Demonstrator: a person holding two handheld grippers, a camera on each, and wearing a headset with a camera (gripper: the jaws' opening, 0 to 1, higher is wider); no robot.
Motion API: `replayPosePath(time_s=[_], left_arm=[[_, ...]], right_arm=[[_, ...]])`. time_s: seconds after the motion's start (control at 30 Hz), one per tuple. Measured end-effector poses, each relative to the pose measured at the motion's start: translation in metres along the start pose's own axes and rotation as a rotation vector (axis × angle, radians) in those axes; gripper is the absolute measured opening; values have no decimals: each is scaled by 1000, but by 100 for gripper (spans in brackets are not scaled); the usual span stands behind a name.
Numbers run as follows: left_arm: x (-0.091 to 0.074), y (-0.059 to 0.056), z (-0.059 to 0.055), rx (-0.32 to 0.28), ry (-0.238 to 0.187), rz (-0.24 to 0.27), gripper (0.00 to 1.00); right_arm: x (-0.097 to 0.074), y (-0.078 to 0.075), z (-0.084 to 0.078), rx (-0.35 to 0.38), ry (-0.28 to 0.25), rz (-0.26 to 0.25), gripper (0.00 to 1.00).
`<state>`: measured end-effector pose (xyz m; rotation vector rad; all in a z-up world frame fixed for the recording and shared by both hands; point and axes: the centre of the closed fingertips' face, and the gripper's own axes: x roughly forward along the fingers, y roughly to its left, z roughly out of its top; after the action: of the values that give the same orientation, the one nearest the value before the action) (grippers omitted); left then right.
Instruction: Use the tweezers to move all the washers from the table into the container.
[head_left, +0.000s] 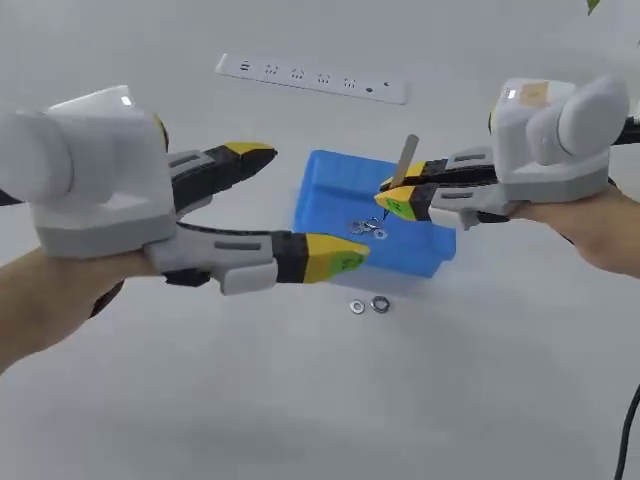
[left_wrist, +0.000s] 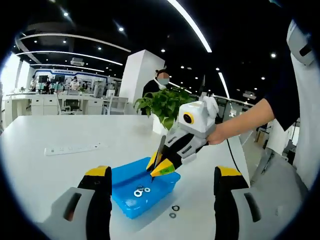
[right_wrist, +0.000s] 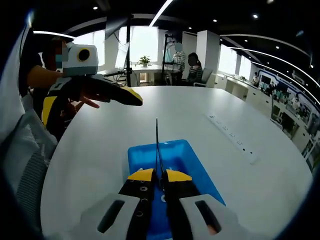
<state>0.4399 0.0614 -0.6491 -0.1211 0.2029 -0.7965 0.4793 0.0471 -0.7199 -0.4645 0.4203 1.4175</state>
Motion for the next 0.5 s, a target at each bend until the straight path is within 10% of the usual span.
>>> replayPosePath(time_s=[0.5], left_arm=[[52, -8, 24, 133, 9, -192, 44]], right_arm=[[-4, 9, 4, -48, 4, 49, 8]])
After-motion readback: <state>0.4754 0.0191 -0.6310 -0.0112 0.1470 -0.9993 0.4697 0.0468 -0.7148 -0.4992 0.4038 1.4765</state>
